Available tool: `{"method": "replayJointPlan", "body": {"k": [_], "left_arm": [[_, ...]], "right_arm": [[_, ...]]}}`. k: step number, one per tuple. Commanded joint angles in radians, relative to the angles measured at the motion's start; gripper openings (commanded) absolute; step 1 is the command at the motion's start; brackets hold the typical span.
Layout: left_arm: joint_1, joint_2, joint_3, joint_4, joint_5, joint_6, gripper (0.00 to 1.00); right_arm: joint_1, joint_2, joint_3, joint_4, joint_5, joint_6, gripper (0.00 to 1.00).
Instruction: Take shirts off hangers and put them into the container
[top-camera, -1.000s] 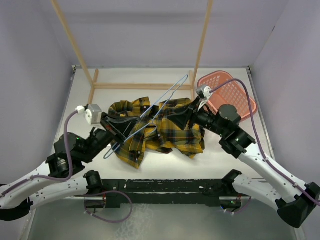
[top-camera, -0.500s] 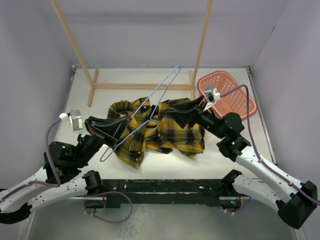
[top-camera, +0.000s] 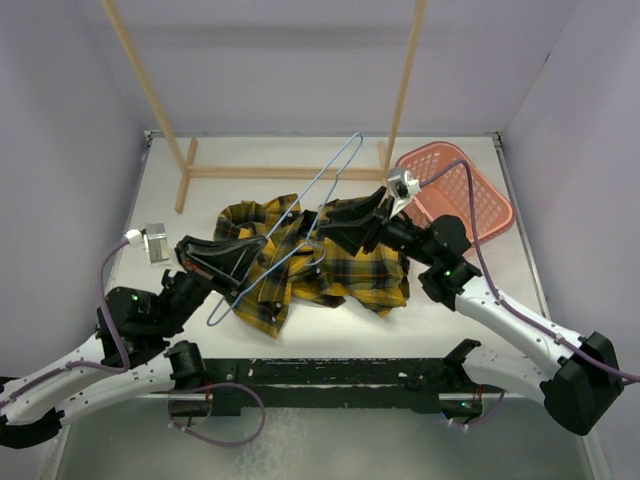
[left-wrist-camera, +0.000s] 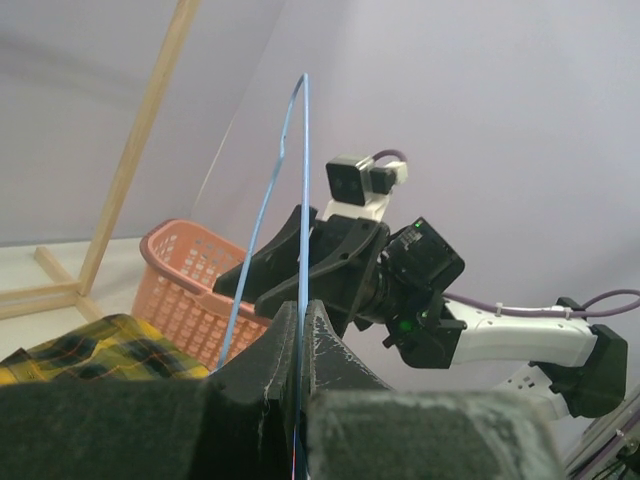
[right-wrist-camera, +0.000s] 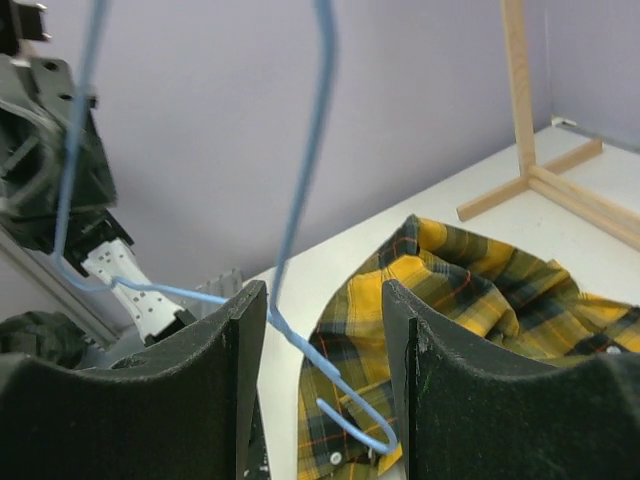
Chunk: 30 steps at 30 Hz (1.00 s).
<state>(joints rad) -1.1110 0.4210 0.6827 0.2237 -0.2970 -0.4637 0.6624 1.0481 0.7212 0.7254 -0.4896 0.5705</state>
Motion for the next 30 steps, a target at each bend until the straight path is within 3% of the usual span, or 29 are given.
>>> {"method": "replayJointPlan", "body": {"k": [1, 19, 21, 23, 24, 30], "left_arm": [[0.0, 0.016, -0.021, 0.09, 0.017, -0.037, 0.0], [0.0, -0.005, -0.054, 0.097, 0.01, -0.066, 0.0], [-0.001, -0.006, -0.057, 0.091, 0.002, -0.068, 0.0], [-0.001, -0.008, -0.052, 0.073, -0.014, -0.064, 0.0], [-0.001, -0.006, -0.045, 0.057, -0.025, -0.059, 0.0], [0.0, 0.101, 0.111, -0.23, -0.226, -0.02, 0.0]], "right_arm": [[-0.001, -0.028, 0.007, 0.17, -0.029, 0.038, 0.52], [-0.002, 0.025, 0.023, 0.224, -0.018, 0.067, 0.45], [-0.003, 0.032, 0.026, 0.237, -0.023, 0.074, 0.32], [-0.002, 0.029, 0.026, 0.24, -0.021, 0.079, 0.04], [-0.002, 0.022, 0.024, 0.234, -0.017, 0.085, 0.0], [-0.003, -0.076, 0.015, 0.147, 0.007, 0.072, 0.0]]}}
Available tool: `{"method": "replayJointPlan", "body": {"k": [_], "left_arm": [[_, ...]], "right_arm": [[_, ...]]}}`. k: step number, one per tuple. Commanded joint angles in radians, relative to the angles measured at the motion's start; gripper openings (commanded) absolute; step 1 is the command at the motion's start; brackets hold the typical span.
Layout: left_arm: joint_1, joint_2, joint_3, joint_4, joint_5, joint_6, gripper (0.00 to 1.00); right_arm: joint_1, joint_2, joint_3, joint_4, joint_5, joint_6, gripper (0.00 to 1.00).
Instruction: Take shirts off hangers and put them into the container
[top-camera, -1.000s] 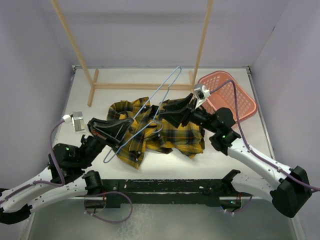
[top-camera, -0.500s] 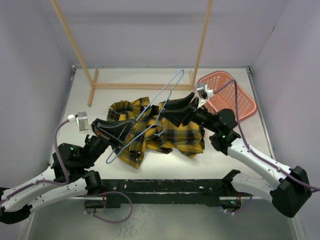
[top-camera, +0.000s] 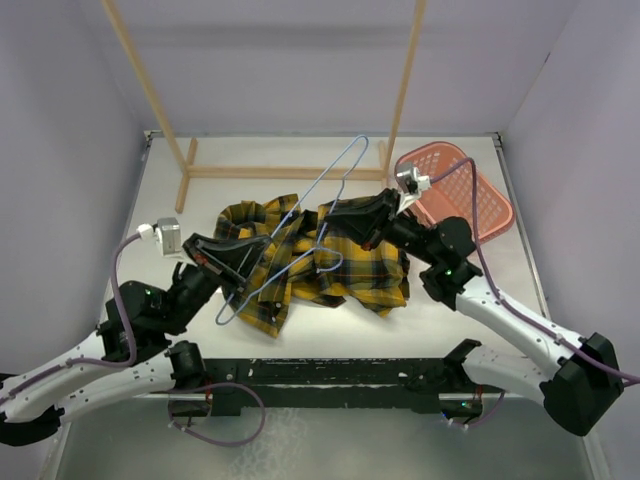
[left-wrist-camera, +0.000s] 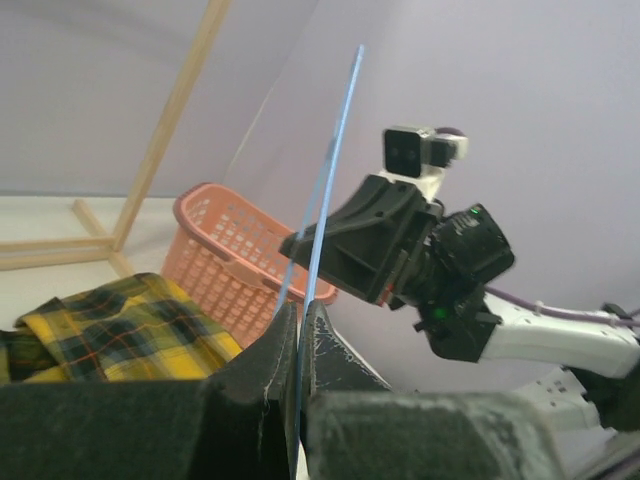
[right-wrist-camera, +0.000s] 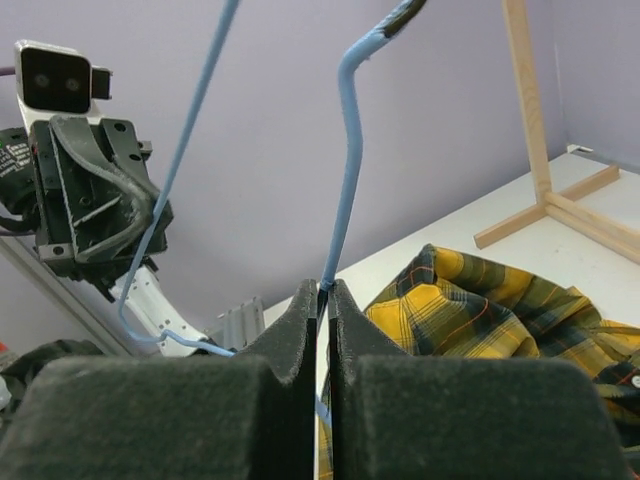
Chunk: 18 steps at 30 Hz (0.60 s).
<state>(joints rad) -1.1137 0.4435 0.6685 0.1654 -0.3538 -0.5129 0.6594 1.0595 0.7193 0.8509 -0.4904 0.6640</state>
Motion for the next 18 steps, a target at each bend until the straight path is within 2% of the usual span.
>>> {"method": "replayJointPlan", "body": {"k": [1, 5, 8, 12, 15, 18], "left_arm": [[0.003, 0.113, 0.162, -0.221, -0.196, 0.044, 0.01], [0.002, 0.233, 0.279, -0.322, -0.25, 0.136, 0.38], [0.002, 0.266, 0.333, -0.336, -0.198, 0.215, 0.52], [0.002, 0.269, 0.381, -0.368, -0.078, 0.319, 0.56], [0.002, 0.282, 0.438, -0.464, 0.034, 0.377, 0.53], [0.002, 0.298, 0.493, -0.582, 0.079, 0.388, 0.52]], "right_arm": [[0.0, -0.11, 0.021, -0.007, 0.016, -0.026, 0.0], [0.003, -0.186, 0.087, -0.278, 0.055, -0.115, 0.0], [0.002, -0.196, 0.21, -0.638, 0.143, -0.236, 0.0], [0.002, -0.182, 0.337, -0.839, 0.296, -0.26, 0.0], [0.002, -0.149, 0.407, -0.947, 0.418, -0.191, 0.0], [0.002, -0.091, 0.489, -1.094, 0.496, -0.115, 0.0]]}}
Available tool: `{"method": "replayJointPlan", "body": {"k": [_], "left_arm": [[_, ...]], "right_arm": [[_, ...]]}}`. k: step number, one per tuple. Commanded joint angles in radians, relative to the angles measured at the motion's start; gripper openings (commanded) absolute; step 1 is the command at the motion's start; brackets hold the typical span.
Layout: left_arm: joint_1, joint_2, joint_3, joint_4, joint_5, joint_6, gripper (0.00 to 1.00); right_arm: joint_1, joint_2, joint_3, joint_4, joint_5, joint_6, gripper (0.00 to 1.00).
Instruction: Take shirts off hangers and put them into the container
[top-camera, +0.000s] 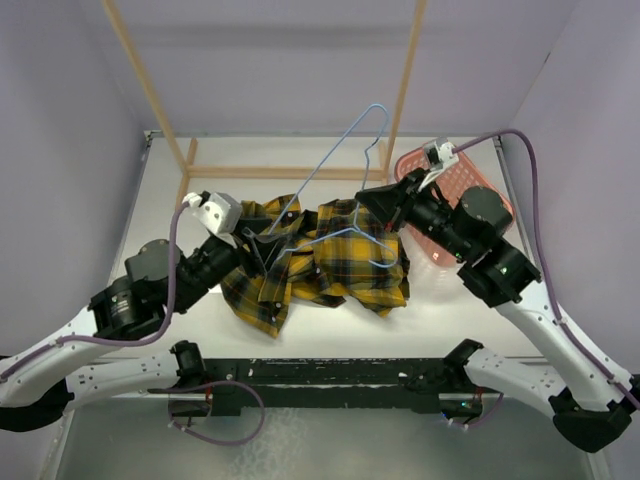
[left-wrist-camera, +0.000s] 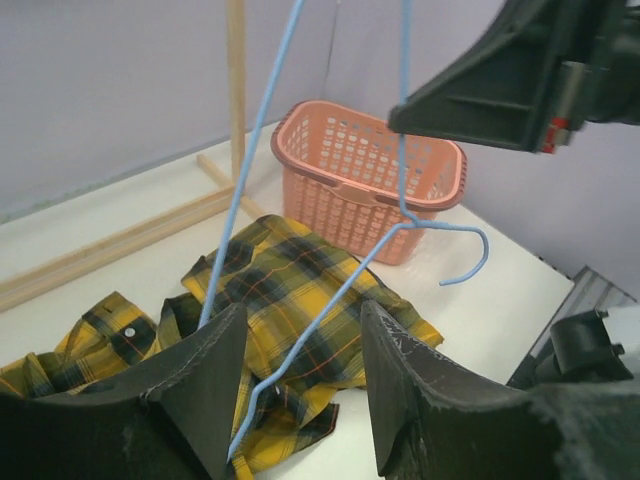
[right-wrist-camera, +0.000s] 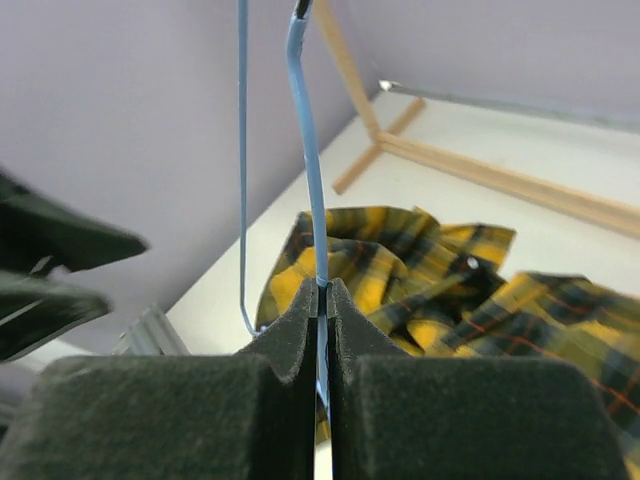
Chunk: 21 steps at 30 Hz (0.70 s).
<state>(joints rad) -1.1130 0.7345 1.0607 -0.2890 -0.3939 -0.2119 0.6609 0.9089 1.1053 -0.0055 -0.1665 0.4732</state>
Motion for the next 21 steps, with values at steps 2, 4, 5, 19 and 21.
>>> {"method": "replayJointPlan", "body": {"k": [2, 4, 5, 19, 21], "left_arm": [[0.002, 0.003, 0.122, -0.183, 0.139, 0.081, 0.51], [0.001, -0.006, 0.11, -0.198, 0.181, 0.077, 0.49], [0.001, -0.008, 0.101, -0.199, 0.198, 0.073, 0.47], [-0.012, 0.139, 0.033, -0.178, 0.175, 0.035, 0.34], [-0.015, 0.134, 0.028, -0.166, 0.157, 0.037, 0.34]], "right_arm": [[0.0, 0.094, 0.137, -0.302, 0.165, 0.127, 0.0], [0.0, 0.103, 0.136, -0.306, 0.185, 0.196, 0.0], [0.001, 0.096, 0.126, -0.293, 0.199, 0.238, 0.0], [0.0, -0.011, 0.062, -0.252, 0.4, 0.709, 0.0], [0.0, -0.023, 0.05, -0.248, 0.404, 0.745, 0.0]]}}
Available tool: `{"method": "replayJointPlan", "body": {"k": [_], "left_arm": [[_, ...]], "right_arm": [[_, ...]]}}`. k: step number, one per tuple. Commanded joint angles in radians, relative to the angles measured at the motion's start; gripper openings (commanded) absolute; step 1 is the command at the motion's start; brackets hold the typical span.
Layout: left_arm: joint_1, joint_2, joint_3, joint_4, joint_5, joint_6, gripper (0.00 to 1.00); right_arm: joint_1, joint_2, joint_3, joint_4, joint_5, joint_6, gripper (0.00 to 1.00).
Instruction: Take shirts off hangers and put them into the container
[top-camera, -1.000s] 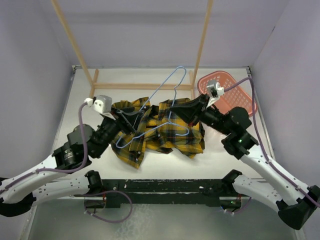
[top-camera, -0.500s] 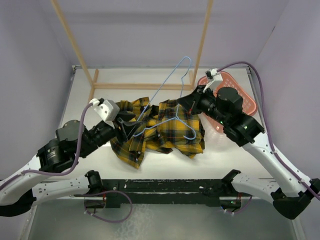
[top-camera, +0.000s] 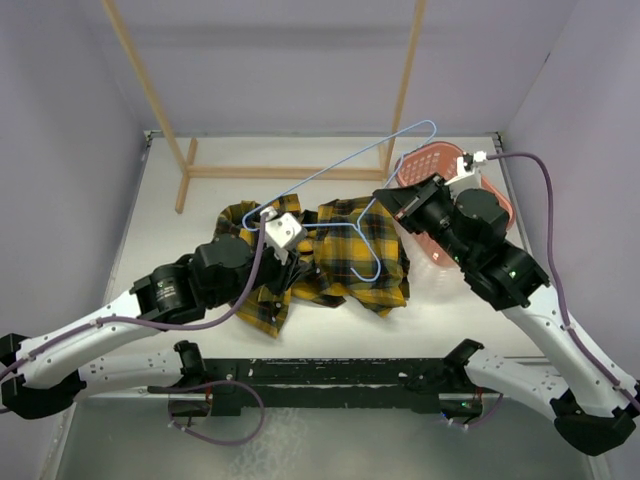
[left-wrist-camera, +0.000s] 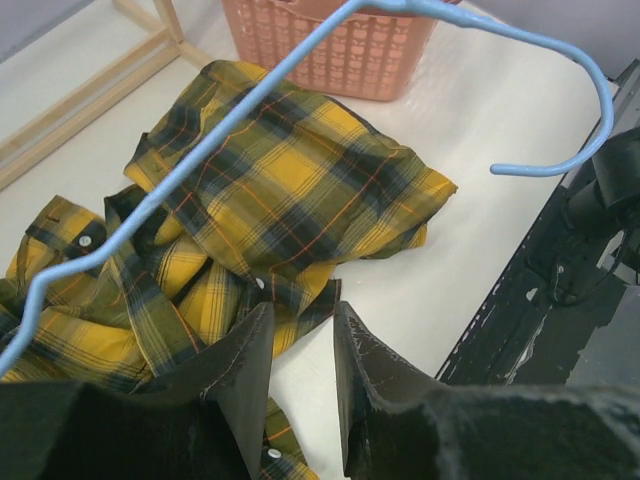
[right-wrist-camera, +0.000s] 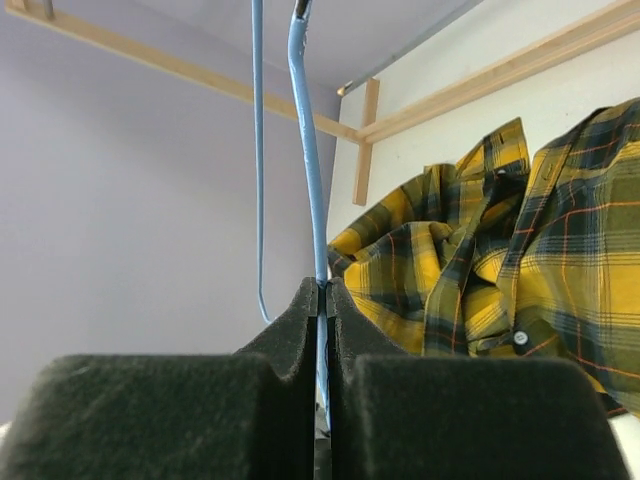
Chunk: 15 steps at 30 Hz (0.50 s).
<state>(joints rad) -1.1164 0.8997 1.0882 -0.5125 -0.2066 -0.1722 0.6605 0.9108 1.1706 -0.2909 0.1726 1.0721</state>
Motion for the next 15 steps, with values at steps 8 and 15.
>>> {"method": "replayJointPlan", "body": {"k": [8, 15], "left_arm": [[-0.017, -0.08, 0.0, 0.1, -0.08, 0.011, 0.34], [-0.023, -0.101, -0.019, 0.164, -0.102, 0.076, 0.34]], "right_arm": [[0.0, -0.039, 0.007, -0.071, 0.075, 0.276, 0.0], [0.0, -0.067, -0.054, -0.019, 0.043, 0.401, 0.0]]}}
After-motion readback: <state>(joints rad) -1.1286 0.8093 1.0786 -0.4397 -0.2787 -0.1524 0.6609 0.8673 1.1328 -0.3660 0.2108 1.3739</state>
